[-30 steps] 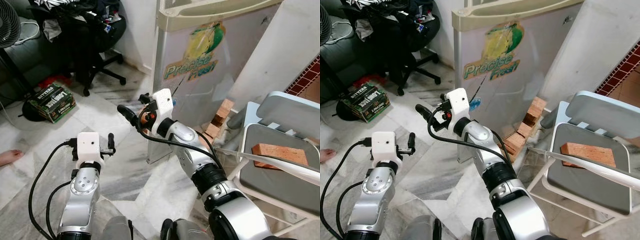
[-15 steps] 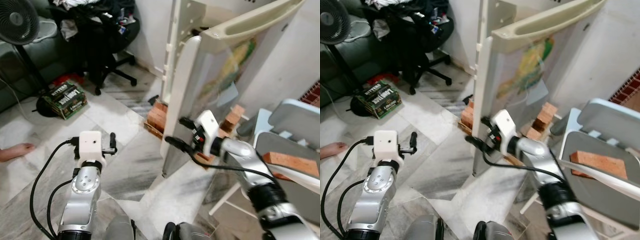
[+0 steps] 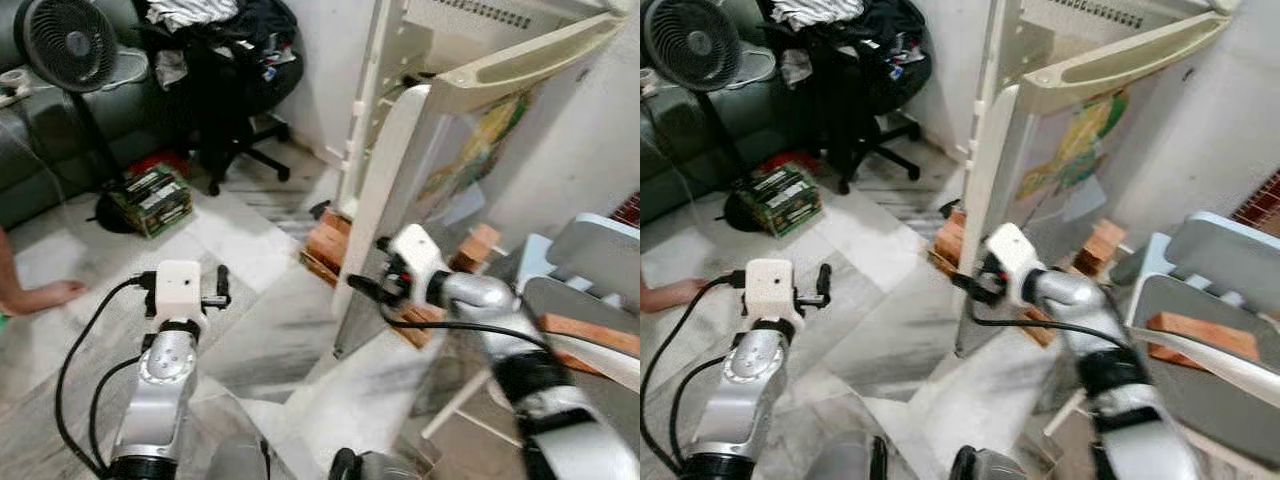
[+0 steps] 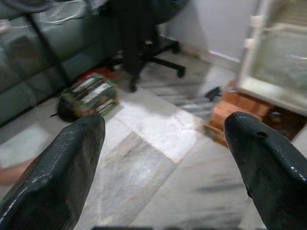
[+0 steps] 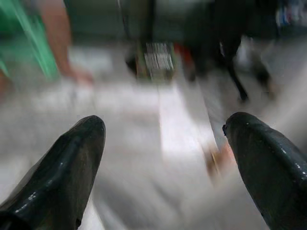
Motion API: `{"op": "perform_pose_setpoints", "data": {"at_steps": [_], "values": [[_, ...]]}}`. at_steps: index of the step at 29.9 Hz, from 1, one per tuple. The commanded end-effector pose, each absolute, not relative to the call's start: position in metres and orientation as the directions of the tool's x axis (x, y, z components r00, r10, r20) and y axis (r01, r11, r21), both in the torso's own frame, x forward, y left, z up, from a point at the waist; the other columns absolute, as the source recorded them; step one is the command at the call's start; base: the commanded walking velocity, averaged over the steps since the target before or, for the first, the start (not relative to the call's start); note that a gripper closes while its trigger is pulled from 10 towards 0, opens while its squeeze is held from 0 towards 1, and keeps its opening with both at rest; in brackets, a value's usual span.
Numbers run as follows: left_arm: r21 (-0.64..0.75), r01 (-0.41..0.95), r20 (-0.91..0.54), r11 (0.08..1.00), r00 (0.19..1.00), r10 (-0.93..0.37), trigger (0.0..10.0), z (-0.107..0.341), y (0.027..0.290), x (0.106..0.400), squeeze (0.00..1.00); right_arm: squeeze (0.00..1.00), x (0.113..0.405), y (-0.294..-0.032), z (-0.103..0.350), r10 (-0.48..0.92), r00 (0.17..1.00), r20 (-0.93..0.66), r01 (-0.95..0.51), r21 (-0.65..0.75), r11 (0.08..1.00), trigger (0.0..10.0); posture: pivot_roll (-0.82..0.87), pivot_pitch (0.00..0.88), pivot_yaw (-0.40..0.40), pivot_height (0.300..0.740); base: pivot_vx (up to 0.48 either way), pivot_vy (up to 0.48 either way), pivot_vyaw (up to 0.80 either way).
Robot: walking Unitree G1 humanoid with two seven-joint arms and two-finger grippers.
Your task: Restocking fridge
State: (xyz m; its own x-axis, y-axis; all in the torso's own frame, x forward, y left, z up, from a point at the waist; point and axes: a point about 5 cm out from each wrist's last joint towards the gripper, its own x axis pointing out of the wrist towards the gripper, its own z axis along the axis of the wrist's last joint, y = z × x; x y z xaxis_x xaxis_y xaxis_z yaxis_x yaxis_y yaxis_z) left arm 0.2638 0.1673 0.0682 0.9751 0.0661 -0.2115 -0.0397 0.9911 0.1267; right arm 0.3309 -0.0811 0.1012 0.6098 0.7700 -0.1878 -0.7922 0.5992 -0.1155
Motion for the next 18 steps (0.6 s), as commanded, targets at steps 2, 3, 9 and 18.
{"op": "perform_pose_setpoints", "data": {"at_steps": [2,3,9,18], "values": [[0.14,-0.001,-0.199,0.99,0.98,0.029,10.0,0.07,0.158,0.267,0.0,0.0,0.338,-0.051,0.123,0.793,0.602,-0.096,-0.795,-0.17,0.582,10.0,0.17,0.078,-0.025,0.74,0.0,0.0,0.0],[0.136,0.001,-0.183,0.991,0.983,0.024,10.0,0.074,0.156,0.268,0.0,0.0,0.333,-0.026,0.131,0.834,0.549,-0.056,-0.826,-0.188,0.532,10.0,0.19,0.077,-0.031,0.74,0.0,0.0,0.0],[0.15,0.0,-0.179,0.989,0.983,0.027,10.0,0.074,0.161,0.265,0.0,0.0,0.314,-0.015,0.124,0.894,0.445,-0.056,-0.891,-0.133,0.435,10.0,0.19,0.081,-0.045,0.74,0.0,0.0,0.0],[0.141,0.015,-0.202,0.99,0.979,0.013,10.0,0.067,0.156,0.262,0.0,0.0,0.273,-0.117,0.059,0.823,0.337,-0.458,-0.93,-0.023,0.368,10.0,0.14,0.086,-0.043,0.74,0.0,0.0,0.0]]}}
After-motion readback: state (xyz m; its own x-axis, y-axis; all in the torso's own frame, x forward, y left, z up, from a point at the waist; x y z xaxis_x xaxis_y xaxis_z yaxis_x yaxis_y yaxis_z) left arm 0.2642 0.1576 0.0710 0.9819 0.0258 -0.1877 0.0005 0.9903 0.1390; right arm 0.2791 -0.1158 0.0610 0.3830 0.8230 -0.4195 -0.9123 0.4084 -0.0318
